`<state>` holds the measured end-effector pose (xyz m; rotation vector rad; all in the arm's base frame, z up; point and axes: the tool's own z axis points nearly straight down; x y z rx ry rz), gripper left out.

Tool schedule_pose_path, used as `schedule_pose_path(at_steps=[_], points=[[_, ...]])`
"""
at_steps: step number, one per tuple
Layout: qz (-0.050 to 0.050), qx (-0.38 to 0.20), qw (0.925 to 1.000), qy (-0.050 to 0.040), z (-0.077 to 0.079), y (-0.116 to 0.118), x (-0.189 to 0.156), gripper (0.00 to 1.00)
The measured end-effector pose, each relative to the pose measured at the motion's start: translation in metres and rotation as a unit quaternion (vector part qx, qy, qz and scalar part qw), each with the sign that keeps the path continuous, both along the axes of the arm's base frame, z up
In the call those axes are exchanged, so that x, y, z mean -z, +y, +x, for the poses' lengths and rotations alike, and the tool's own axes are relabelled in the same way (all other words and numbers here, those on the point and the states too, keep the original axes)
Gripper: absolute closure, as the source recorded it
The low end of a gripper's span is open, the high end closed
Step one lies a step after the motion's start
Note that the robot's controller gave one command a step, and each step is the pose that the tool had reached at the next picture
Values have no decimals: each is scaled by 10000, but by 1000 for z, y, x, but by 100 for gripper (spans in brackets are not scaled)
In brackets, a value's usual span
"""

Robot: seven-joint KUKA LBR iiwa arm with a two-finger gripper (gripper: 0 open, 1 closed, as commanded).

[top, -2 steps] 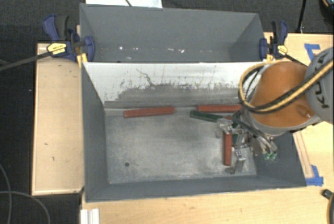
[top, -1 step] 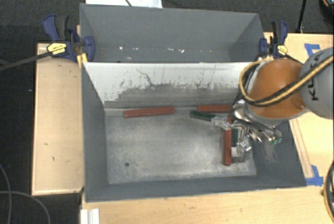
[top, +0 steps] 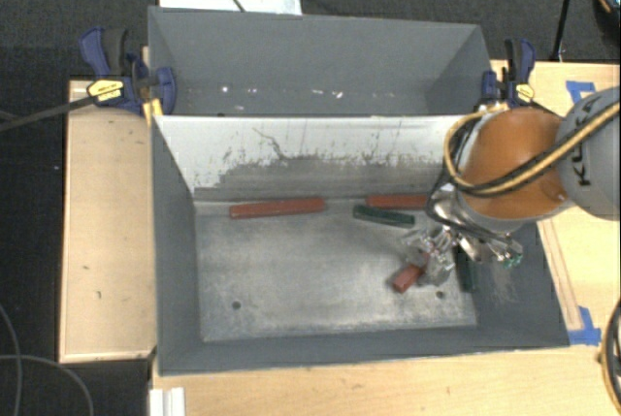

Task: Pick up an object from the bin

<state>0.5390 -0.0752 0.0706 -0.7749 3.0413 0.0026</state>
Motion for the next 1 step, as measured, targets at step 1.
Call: schedule_pose_path(at_steps=[1], points=[[-24,-697,9976,-43,-6,-7,-184,100]])
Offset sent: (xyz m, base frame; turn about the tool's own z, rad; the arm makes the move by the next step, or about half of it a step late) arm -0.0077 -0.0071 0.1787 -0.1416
